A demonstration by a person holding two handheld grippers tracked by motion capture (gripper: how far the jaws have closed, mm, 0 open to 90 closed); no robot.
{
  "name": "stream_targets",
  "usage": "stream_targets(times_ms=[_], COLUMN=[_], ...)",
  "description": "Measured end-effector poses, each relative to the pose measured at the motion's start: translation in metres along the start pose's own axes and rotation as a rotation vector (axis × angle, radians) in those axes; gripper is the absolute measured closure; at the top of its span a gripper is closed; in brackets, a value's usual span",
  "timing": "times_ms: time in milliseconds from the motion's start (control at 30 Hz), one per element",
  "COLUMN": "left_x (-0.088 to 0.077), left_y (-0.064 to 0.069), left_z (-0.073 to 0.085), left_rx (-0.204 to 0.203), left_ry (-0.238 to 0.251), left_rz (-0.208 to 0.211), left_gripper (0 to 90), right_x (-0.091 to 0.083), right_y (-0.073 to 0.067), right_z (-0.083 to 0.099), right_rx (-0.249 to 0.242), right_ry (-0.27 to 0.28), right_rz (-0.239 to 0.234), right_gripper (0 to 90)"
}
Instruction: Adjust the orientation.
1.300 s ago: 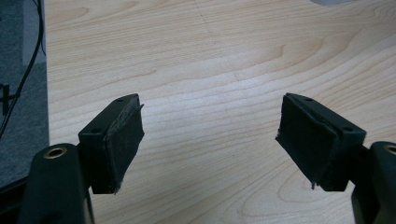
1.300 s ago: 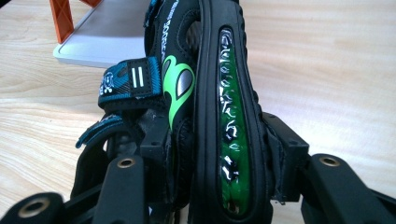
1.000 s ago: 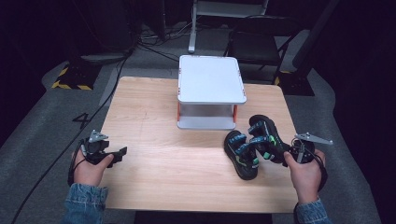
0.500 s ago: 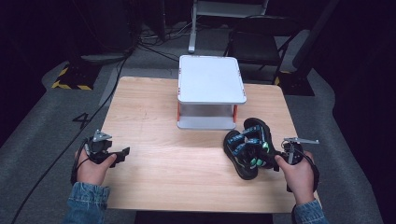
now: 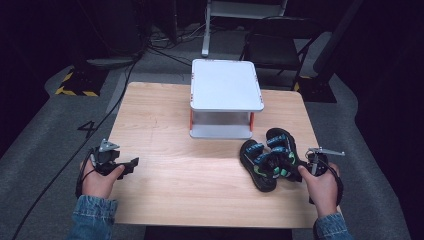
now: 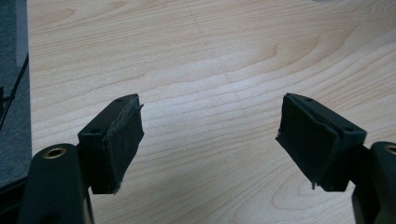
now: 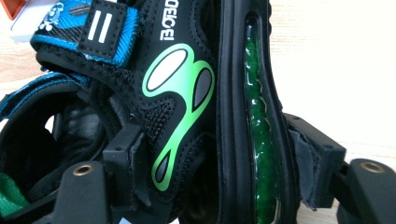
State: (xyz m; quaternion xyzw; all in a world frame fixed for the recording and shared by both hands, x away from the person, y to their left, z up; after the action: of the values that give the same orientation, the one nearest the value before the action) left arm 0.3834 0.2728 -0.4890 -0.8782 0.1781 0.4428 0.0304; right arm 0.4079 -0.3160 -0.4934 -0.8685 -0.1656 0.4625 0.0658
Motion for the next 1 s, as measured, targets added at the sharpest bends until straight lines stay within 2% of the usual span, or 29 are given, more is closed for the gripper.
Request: stream_targets(times_ms=[167,233,333,433,500,567,633,667,700,733,767,833,1000], left_x=[0.000,0.000,0.000,0.000,0.000,0.000,0.000,0.000,0.001,0.001,0.001,0.002,0.003], left_y=[0.000,0.000,0.000,0.000,0.000,-0.001,-0.001,-0.001,0.000,0.000,0.001,0.001,0.002], left_z=[0.000,0.000,0.000,0.000,0.001,0.001,0.001,0.001,0.001,0.001,0.001,0.001,0.000], left_rx=[-0.006,-0.003,-0.001,-0.006,-0.006,-0.010,-0.006,-0.003,0.000,0.000,0.000,0.007,0.004], left_ry=[0.003,0.003,0.002,0.002,0.002,-0.001,0.001,0.002,-0.001,-0.001,-0.005,-0.009,-0.009], left_rz=[0.002,-0.001,0.000,0.002,0.002,0.003,0.001,-0.001,-0.002,-0.002,-0.002,-0.001,0.000], left_gripper=[22.2,22.3,22.2,22.2,22.2,22.2,22.2,22.2,22.2,22.2,22.2,22.2,22.3], right_x=[-0.004,-0.009,-0.010,-0.006,-0.007,-0.006,-0.005,-0.005,-0.007,-0.007,-0.010,-0.014,-0.013], right_y=[0.000,0.005,0.007,0.009,0.008,0.006,0.007,0.008,0.010,0.010,0.009,0.004,-0.003], right_z=[-0.001,-0.004,-0.004,-0.004,-0.005,-0.006,-0.005,-0.005,-0.004,-0.004,-0.005,-0.004,-0.004], right_rx=[0.013,0.016,0.014,-0.045,-0.051,-0.079,-0.068,-0.050,-0.030,-0.030,-0.009,0.066,0.087], right_ry=[0.001,0.033,0.034,0.030,0.029,0.026,0.023,0.024,0.033,0.033,0.035,0.017,0.001], right_rz=[0.017,0.030,0.043,0.076,0.074,0.079,0.077,0.070,0.049,0.049,0.017,-0.074,-0.101], right_gripper=[27.7,26.0,25.1,22.6,22.2,21.7,21.5,22.3,28.3,28.3,30.1,32.3,30.7])
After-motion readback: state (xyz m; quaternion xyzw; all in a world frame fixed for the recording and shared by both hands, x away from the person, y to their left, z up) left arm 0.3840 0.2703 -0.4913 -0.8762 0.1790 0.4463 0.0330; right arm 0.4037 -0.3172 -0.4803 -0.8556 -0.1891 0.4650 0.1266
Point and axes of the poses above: each handheld gripper's, and its own axes: x roughly forward along the jaws, z roughly out of its underside, y roughly to its right, the point moved 5 cm from there along x, roughly forward along the jaws, and after that the axes turned 7 degrees about -y, right-handed, at the moved point
